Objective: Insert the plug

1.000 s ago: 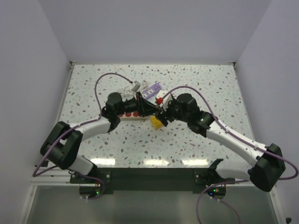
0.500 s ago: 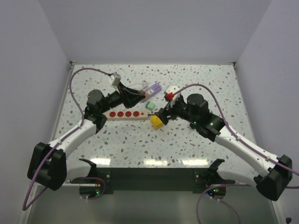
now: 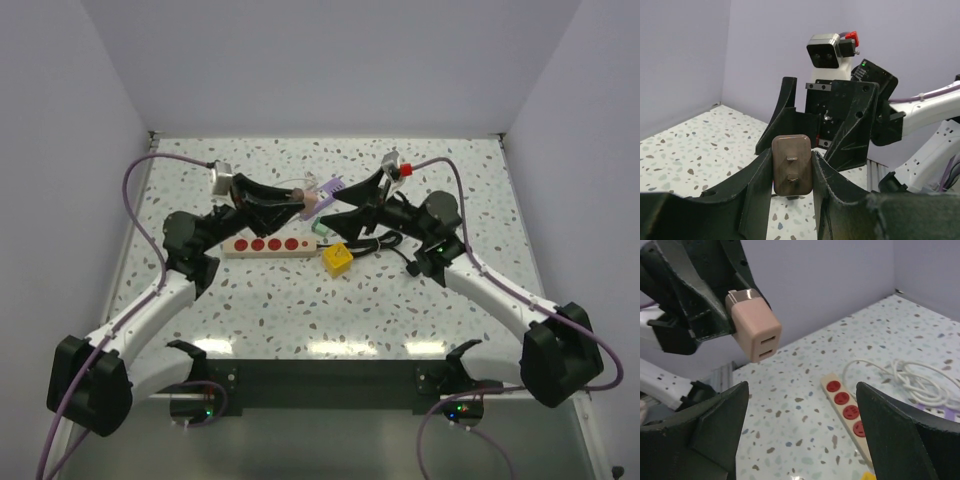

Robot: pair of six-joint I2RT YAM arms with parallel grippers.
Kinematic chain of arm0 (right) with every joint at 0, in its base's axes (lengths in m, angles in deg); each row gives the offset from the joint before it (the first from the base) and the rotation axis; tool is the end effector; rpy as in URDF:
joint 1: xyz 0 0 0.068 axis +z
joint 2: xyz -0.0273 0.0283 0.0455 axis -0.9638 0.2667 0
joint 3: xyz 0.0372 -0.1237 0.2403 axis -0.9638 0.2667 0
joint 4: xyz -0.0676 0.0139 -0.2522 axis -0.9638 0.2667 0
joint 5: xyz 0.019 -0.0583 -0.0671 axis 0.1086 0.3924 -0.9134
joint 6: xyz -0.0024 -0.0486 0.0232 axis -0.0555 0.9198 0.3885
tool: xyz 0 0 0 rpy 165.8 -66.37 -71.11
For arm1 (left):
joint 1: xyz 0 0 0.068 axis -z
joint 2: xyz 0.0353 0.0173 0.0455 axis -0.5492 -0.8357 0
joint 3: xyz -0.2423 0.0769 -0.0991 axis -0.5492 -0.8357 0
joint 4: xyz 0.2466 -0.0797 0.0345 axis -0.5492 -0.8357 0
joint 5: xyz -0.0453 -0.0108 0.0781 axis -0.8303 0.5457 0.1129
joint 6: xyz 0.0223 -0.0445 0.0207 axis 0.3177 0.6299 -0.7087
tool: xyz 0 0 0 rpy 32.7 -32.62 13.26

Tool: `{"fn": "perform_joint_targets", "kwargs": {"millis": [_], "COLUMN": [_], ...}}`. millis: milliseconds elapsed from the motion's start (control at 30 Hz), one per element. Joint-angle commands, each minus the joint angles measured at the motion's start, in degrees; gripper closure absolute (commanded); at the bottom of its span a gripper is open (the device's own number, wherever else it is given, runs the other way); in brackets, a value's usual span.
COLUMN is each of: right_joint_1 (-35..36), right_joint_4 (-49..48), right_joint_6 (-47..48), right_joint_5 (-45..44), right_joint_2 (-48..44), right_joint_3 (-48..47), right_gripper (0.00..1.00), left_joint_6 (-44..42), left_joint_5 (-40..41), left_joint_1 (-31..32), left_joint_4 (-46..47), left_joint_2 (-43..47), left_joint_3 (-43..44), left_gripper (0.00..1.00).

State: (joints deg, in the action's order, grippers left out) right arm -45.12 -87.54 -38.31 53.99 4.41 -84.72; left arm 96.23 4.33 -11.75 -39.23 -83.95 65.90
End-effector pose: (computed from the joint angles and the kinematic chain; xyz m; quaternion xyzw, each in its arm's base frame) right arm 0.2315 0.1548 0.3355 -0.2687 0.5875 0.5111 0.5670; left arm 0.2098 -0.1076 0.3466 0.2215 0.5311 -0.5493 0.6060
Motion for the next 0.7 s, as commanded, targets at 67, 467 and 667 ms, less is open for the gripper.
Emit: {"fn": "perform_joint_targets", "kwargs": {"millis": [67, 467, 667], "right_joint_1": [0.12, 0.12, 0.21], "right_joint_4": [-27.41, -35.43, -32.8], "right_joint_6": [-13.63, -15.31, -13.11], "right_joint_5": [10.77, 11.74, 11.65], "right_joint_2": [3.08, 2.3, 0.8], "right_joint_3": [1.42, 3.09, 3.44], "right_gripper": [0.1, 0.11, 0.11], "left_joint_6": [2.8, 4.47, 5.44], "left_joint_5": [-1.76, -0.97, -1.14], "left_joint_1": [2.08, 5.33, 7.44], "left_joint_4": [7.02, 11.15, 13.08], "left_joint_2": [-0.23, -1.02, -1.81], "left_joint_3": [1.42, 2.21, 2.56], "left_gripper": [1.0, 1.0, 1.0]}}
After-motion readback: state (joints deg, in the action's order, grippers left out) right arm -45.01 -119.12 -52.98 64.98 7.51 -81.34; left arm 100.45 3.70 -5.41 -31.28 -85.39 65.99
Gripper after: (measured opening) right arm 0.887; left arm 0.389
